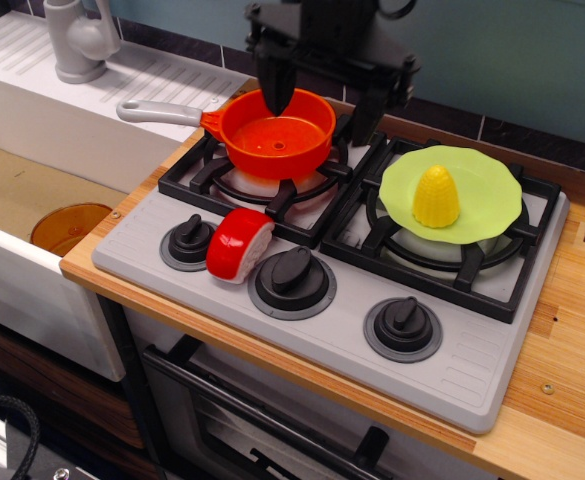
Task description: End effector transition from object to object
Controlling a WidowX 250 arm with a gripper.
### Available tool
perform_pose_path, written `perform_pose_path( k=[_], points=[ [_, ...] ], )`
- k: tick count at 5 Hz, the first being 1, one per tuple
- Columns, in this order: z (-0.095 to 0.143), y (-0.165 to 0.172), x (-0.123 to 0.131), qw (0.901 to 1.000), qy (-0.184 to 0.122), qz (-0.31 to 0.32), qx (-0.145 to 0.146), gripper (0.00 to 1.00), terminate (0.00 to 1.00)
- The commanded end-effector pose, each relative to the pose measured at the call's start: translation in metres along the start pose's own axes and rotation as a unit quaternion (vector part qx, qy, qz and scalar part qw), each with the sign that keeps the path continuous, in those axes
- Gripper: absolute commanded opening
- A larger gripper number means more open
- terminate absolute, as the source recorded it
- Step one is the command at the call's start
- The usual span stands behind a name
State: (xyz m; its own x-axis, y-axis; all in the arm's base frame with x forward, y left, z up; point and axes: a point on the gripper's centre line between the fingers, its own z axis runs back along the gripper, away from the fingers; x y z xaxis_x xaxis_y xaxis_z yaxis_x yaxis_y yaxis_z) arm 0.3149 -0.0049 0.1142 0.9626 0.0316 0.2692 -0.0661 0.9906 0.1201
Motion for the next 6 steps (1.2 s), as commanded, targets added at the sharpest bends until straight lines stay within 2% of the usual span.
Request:
perform_pose_path(
  k=[1, 4, 6],
  points=[
    [0.001, 0.017, 0.001, 0.9992, -0.039, 0.001, -0.003, 1.0, 0.0],
    [-0.037, 0.029, -0.032, 0.9975, -0.068, 0.008, -0.017, 1.0, 0.0],
    [-0.053, 0.034, -0.045, 0.9963, -0.082, 0.01, -0.021, 1.0, 0.0]
  ],
)
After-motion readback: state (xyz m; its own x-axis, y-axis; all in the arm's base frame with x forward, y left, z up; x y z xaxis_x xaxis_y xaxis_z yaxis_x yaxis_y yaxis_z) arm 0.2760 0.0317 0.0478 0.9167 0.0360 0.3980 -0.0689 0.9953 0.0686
